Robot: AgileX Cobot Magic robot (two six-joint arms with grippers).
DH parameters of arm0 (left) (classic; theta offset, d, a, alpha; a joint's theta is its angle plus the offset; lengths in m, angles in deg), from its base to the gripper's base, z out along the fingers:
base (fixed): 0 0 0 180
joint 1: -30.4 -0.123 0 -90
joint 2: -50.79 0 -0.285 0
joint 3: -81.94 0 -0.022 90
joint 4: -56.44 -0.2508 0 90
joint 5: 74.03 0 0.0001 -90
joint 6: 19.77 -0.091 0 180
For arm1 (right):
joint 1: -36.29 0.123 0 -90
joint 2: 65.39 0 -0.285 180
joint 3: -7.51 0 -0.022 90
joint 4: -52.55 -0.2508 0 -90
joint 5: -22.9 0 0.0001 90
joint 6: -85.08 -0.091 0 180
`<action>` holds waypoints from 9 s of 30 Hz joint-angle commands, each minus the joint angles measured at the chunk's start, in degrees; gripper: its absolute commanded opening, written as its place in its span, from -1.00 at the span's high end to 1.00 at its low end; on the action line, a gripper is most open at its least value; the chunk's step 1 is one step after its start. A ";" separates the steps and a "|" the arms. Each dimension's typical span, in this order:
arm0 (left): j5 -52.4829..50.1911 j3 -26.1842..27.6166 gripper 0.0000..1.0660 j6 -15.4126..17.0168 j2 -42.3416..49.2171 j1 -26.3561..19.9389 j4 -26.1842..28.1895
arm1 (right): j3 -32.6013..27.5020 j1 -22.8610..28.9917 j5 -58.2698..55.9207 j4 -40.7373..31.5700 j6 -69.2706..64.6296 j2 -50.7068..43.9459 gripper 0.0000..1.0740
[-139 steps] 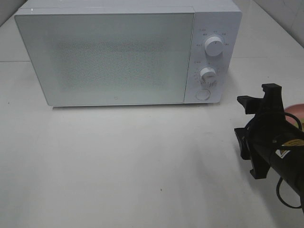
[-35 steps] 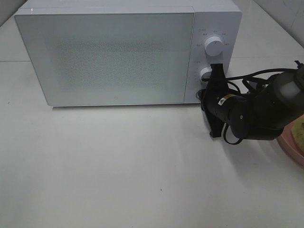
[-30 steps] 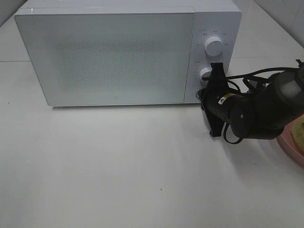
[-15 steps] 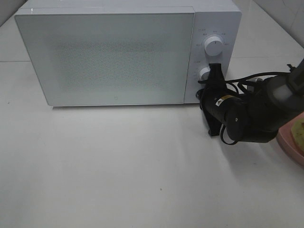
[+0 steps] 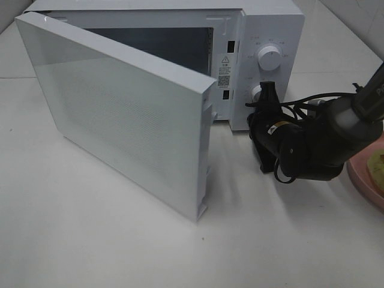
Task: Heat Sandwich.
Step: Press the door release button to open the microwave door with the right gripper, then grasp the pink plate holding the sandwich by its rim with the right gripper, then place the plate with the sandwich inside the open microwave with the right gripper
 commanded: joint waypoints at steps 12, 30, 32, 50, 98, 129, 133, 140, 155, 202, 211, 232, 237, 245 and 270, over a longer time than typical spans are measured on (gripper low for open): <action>-0.29 0.00 -0.83 0.23 1.32 -0.11 0.00 | 5.73 -1.89 12.83 2.12 1.32 -0.40 1.00; -0.29 0.00 -0.83 0.23 1.32 -0.11 0.00 | -1.60 -1.83 -1.32 5.50 -1.55 -5.73 1.00; -0.29 0.00 -0.83 0.23 1.32 -0.11 0.00 | -2.12 -1.83 -1.43 6.19 -1.38 -6.19 1.00; -0.29 0.00 -0.83 0.23 1.32 -0.11 0.00 | -11.29 -1.83 -13.58 10.08 3.50 -18.22 1.00; -0.29 0.00 -0.83 0.23 1.32 -0.11 0.00 | -5.04 -2.01 -87.61 18.91 77.01 -41.02 0.19; -0.29 0.00 -0.83 0.23 1.32 -0.11 0.00 | -1.20 -18.05 -94.02 28.42 75.63 -39.88 -0.63; -0.29 0.00 -0.83 0.23 1.32 -0.11 0.00 | -1.20 -18.05 -91.85 29.34 75.06 -36.96 -0.62; -0.29 0.00 -0.83 0.23 1.32 -0.11 0.00 | -1.20 -18.05 -87.78 38.27 68.24 -30.54 -0.62; -0.29 0.00 -0.83 0.23 1.32 -0.11 0.00 | 0.86 -18.05 -83.19 41.94 66.69 -21.83 -0.58; -0.29 0.00 -0.83 0.23 1.32 -0.11 0.00 | 1.89 -17.82 -83.65 52.25 60.73 -18.39 1.00; -0.29 0.00 -0.83 0.23 1.32 -0.11 0.00 | 1.89 -17.82 -83.82 52.25 60.39 -18.39 1.00; -0.29 0.00 -0.83 0.23 1.32 -0.11 0.00 | 1.89 -16.16 -91.39 53.97 57.87 -24.12 1.00; -0.29 0.00 -0.83 0.23 1.32 -0.11 0.00 | 1.72 -14.27 -92.25 53.92 57.87 -24.41 1.00; -0.29 0.00 -0.83 0.23 1.32 -0.11 0.00 | 1.72 -10.43 -94.25 53.74 57.87 -24.41 1.00; -0.29 0.00 -0.83 0.23 1.32 -0.11 0.00 | 1.72 1.89 -101.18 53.40 57.98 -26.24 1.00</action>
